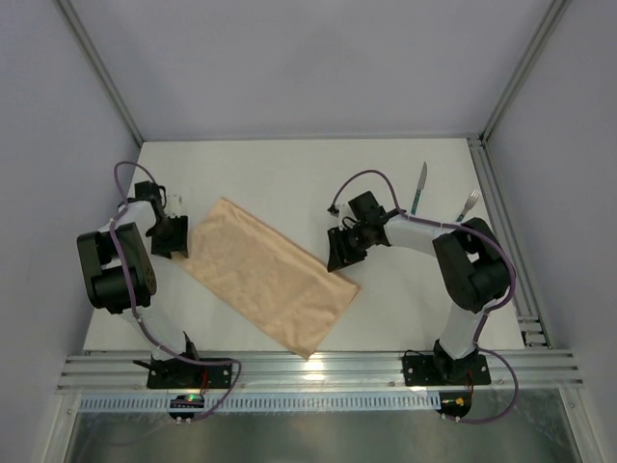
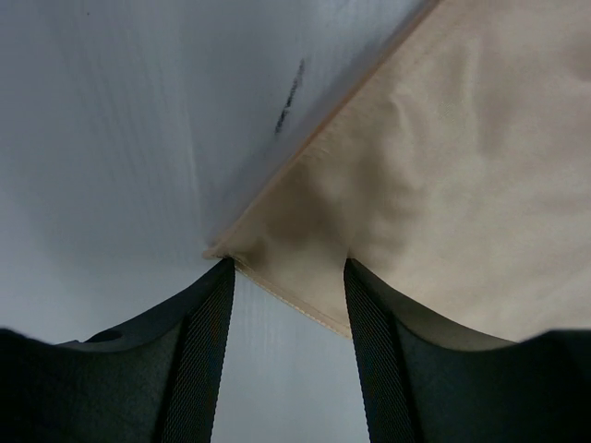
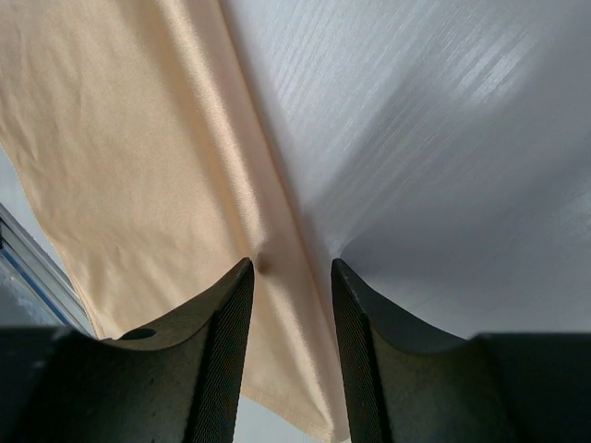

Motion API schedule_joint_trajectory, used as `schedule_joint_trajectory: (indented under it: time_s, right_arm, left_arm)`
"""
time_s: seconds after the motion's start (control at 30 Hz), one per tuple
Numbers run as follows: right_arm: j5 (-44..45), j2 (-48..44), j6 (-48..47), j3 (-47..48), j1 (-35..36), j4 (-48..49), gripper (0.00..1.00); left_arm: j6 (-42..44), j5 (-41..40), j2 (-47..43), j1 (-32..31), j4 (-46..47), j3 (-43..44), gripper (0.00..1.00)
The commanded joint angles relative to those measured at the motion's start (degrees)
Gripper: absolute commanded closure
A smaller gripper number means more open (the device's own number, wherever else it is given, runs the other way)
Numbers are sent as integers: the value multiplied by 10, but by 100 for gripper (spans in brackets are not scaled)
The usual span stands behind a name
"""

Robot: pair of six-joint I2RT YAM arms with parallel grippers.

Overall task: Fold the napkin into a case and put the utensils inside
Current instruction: Rotate the rectangle-folded napkin at the center of the board.

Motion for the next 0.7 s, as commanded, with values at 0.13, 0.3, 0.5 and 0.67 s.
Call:
schedule_joint_trajectory:
  time_s: [0.13, 0.3, 0.5, 0.67]
  right_arm:
    - [17, -40, -19, -7, 7, -20, 56]
    - [24, -48, -13, 13, 7, -29, 56]
    - [55, -72, 8, 23, -3, -40, 56]
    - [63, -110, 42, 3, -30, -36, 56]
  left_arm:
    - [-6, -44, 32, 8, 45, 20, 49]
    - [14, -20, 77, -12, 29, 45, 72]
    - [32, -22, 122, -73, 39, 99, 92]
    - [49, -55, 200, -137, 21, 245, 98]
